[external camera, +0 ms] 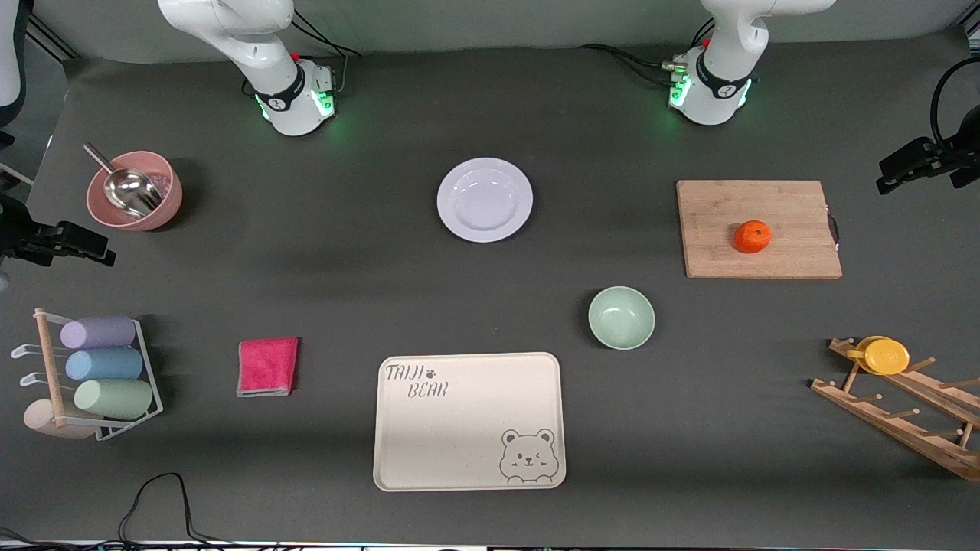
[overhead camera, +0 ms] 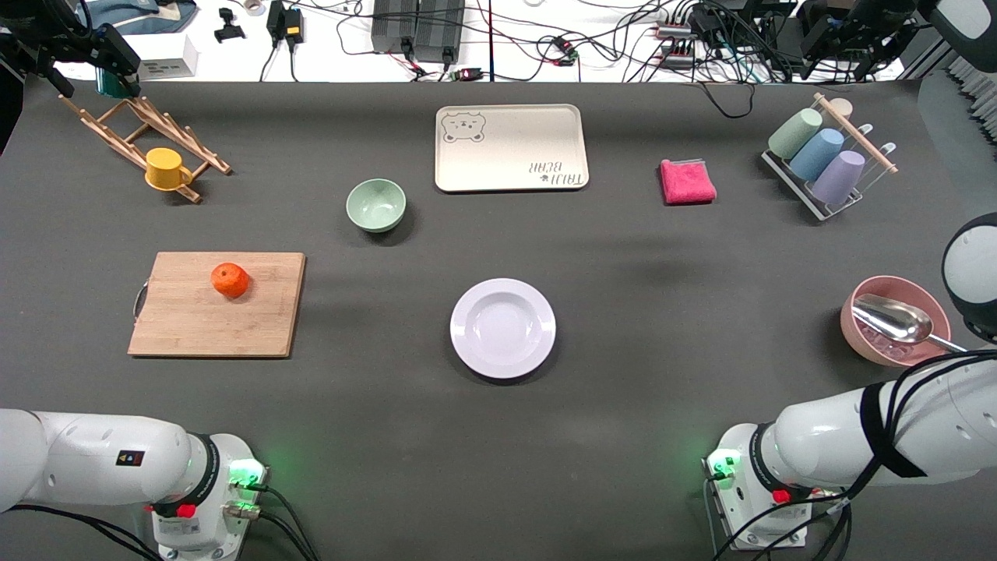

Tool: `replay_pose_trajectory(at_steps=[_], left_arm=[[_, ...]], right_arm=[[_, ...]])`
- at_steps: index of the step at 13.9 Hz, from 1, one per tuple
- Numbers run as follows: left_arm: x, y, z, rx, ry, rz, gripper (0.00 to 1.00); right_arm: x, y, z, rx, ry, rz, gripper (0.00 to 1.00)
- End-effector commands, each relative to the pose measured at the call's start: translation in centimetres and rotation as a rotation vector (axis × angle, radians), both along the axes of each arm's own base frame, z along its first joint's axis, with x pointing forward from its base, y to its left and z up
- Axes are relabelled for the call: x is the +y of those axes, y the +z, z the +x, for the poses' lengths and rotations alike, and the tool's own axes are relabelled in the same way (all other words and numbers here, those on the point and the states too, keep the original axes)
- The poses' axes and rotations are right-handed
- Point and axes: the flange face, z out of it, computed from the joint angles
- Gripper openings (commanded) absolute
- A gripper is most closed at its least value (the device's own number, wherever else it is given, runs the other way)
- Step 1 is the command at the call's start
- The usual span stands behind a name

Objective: Place orange and plate with both arms
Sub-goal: 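Reach the left gripper toward the orange on the cutting board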

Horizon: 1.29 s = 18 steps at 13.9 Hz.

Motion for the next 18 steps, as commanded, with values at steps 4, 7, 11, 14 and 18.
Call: replay_pose_trajectory(at_steps=[4, 7, 11, 14, 18], left_arm=[[0.1, -0.3, -0.8, 0.025, 0.005, -0.013, 1.00], [0.5, -2.1, -1.2, 0.055, 0.009, -0.016, 1.00], [1.0, -8.9, -3.0, 0.039, 0.013, -0.026, 1.00], [2.1, -17.0, -5.2, 0.047, 0.037, -0.032, 1.00], [1.6, -26.1, -8.6, 0.042, 0.033, -0.038, 1.00]], right_arm=[[0.1, 0.3, -0.5, 0.014, -0.009, 0.002, 1.00], [0.2, 0.3, -0.5, 0.014, -0.007, 0.002, 1.00], [0.2, 0.3, -0.5, 0.016, -0.007, 0.002, 1.00], [0.1, 0.3, -0.5, 0.016, -0.009, 0.002, 1.00], [0.3, 0.2, -0.9, 0.022, -0.006, 0.004, 1.00]])
